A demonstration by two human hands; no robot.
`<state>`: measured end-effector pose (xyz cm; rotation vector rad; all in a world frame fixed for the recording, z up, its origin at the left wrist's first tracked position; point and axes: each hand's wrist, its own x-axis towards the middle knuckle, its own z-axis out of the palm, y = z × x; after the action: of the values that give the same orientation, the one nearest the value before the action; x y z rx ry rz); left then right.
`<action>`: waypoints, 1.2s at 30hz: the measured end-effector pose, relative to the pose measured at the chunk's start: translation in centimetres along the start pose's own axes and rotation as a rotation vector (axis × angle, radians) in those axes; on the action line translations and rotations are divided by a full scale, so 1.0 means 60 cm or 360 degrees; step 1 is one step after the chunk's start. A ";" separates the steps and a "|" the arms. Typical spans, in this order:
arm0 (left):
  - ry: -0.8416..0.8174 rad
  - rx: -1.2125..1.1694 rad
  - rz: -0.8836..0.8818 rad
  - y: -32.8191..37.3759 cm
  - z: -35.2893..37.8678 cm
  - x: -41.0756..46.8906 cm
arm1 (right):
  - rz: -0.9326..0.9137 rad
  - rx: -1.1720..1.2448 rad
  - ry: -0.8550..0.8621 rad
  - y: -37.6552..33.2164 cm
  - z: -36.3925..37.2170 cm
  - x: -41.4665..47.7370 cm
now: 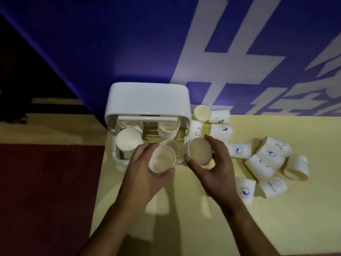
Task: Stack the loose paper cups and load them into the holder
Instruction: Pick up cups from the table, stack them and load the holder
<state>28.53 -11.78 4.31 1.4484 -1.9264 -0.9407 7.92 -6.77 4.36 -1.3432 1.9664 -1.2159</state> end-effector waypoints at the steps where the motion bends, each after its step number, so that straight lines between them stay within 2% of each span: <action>1: 0.0004 0.0002 -0.0004 -0.009 -0.007 0.000 | -0.0008 0.0004 -0.0022 -0.002 0.016 0.004; 12: 0.0139 -0.0055 -0.0077 -0.038 -0.026 -0.014 | -0.0038 -0.0129 -0.0343 0.041 0.123 0.044; 21: 0.0149 -0.0065 -0.0102 -0.045 -0.021 -0.014 | 0.0011 -0.0341 -0.0303 0.086 0.160 0.041; 25: 0.0183 -0.0068 -0.0098 -0.033 -0.014 -0.009 | -0.0077 -0.0355 -0.0329 0.084 0.145 0.035; 27: 0.0180 -0.0092 -0.0114 -0.022 -0.010 -0.002 | -0.0150 -0.0255 -0.0298 0.076 0.119 0.026; 30: 0.0164 -0.0109 -0.0082 -0.006 0.004 0.013 | -0.0228 -0.0100 -0.0389 0.051 0.077 0.012; 36: 0.0132 -0.0111 0.0010 0.014 0.048 0.041 | -0.0322 -0.0011 -0.0401 0.029 0.056 0.031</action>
<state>25.15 -13.40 3.29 1.4184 -1.8197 -0.9213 8.86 -9.57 1.39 -1.6436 1.6936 -1.0664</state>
